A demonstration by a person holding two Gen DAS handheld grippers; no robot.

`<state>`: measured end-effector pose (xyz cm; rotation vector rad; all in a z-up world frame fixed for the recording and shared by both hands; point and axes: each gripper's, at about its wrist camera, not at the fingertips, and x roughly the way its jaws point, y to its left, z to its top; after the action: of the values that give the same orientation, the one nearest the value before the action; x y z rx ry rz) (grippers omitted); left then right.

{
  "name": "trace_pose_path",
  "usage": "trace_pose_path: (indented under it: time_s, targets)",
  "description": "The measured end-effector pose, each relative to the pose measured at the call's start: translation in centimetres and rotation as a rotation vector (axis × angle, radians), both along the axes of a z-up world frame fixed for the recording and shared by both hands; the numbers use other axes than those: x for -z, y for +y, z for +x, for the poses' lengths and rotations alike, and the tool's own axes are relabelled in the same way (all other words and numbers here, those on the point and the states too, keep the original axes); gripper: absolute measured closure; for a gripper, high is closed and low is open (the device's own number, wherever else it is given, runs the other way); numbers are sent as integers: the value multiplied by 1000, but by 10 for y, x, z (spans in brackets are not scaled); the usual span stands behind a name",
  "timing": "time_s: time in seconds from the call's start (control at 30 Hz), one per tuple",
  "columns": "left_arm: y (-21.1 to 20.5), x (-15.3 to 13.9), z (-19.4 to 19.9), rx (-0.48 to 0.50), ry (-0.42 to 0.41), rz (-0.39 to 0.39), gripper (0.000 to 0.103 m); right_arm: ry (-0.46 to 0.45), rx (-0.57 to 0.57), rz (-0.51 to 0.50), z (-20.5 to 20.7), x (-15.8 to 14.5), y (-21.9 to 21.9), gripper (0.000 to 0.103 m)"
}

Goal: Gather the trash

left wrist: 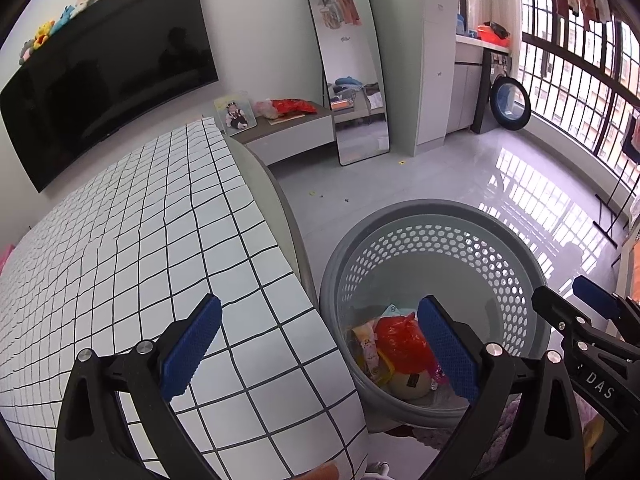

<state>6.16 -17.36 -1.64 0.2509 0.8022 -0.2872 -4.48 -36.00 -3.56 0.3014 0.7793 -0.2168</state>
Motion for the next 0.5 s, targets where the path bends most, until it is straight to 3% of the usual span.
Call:
trace_pose_path:
  time_s: [0.5]
  targets:
    - [-3, 2, 0, 12, 17, 3, 7, -1, -1, 0, 0, 0, 0, 35]
